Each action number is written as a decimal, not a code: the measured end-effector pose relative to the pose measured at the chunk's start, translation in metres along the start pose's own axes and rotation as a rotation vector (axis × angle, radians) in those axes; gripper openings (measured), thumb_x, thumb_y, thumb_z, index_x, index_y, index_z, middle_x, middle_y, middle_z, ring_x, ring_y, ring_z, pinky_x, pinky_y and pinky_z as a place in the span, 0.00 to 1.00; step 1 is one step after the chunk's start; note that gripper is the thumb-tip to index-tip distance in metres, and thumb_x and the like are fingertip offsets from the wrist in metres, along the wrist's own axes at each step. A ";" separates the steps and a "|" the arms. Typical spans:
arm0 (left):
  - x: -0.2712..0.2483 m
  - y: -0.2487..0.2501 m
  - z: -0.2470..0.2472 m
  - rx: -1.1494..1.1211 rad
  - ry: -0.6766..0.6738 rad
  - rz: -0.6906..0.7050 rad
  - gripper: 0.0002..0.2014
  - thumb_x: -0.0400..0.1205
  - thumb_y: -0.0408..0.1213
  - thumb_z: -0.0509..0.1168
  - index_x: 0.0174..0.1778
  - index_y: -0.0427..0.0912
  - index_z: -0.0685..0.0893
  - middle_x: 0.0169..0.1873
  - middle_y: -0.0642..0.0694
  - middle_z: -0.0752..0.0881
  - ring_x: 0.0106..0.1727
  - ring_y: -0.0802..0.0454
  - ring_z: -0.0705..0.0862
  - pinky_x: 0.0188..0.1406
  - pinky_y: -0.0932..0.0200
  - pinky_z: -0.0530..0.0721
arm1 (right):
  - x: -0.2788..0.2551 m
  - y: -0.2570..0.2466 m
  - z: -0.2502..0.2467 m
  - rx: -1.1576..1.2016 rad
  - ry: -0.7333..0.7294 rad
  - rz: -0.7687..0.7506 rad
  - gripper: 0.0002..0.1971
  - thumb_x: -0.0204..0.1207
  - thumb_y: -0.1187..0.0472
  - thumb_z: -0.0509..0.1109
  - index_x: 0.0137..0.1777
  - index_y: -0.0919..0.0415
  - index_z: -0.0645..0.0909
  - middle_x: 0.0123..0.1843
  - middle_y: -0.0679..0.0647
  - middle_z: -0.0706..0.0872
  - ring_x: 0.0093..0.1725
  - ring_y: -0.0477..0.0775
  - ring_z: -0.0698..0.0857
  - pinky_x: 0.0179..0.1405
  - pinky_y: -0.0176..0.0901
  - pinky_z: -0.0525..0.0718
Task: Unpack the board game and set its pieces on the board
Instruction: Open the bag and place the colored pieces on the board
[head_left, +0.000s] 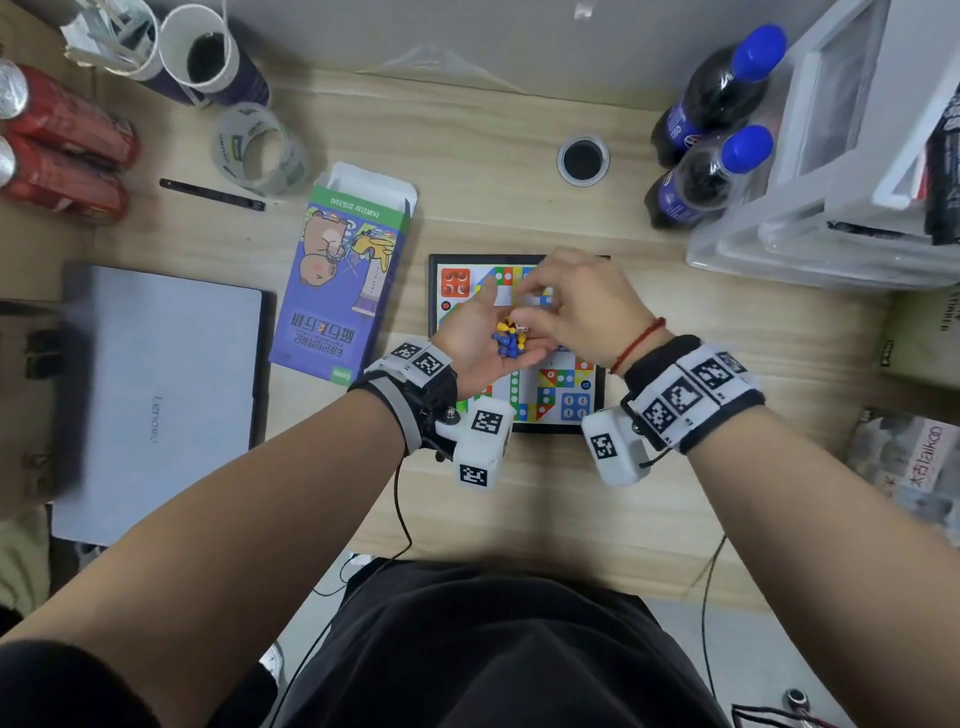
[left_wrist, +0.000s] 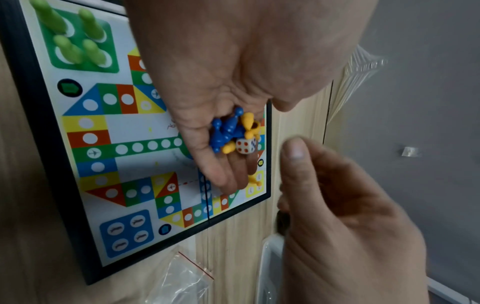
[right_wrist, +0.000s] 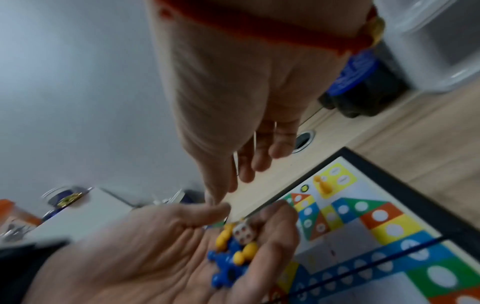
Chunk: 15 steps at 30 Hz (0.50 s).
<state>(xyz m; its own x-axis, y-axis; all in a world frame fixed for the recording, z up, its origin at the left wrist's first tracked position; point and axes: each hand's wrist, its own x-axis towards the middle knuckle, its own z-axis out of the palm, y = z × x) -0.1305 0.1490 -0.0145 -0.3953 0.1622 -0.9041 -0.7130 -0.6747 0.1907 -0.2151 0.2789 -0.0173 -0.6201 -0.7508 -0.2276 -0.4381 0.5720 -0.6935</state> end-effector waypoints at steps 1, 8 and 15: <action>0.001 0.000 0.001 -0.022 -0.003 0.010 0.35 0.87 0.61 0.44 0.64 0.32 0.80 0.48 0.39 0.88 0.48 0.45 0.88 0.62 0.48 0.84 | 0.001 -0.004 0.004 -0.027 -0.059 -0.011 0.11 0.70 0.53 0.77 0.50 0.55 0.87 0.45 0.50 0.83 0.41 0.47 0.80 0.46 0.40 0.77; 0.003 0.001 0.002 -0.061 0.011 0.033 0.36 0.87 0.60 0.46 0.72 0.30 0.76 0.55 0.35 0.82 0.50 0.44 0.86 0.54 0.49 0.89 | -0.003 -0.007 0.016 -0.099 -0.143 -0.030 0.09 0.72 0.56 0.74 0.51 0.54 0.88 0.45 0.53 0.83 0.42 0.50 0.79 0.44 0.43 0.76; 0.003 -0.002 -0.001 -0.003 -0.035 0.031 0.36 0.87 0.61 0.43 0.70 0.32 0.78 0.58 0.36 0.82 0.50 0.46 0.87 0.56 0.49 0.88 | -0.005 -0.008 0.018 -0.100 -0.139 -0.017 0.06 0.70 0.58 0.75 0.44 0.57 0.83 0.43 0.49 0.77 0.44 0.47 0.72 0.44 0.42 0.72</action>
<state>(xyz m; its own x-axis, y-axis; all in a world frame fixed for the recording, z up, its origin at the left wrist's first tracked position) -0.1298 0.1505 -0.0179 -0.4376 0.1660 -0.8837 -0.6980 -0.6822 0.2175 -0.1965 0.2724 -0.0234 -0.5192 -0.7952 -0.3131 -0.5151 0.5835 -0.6279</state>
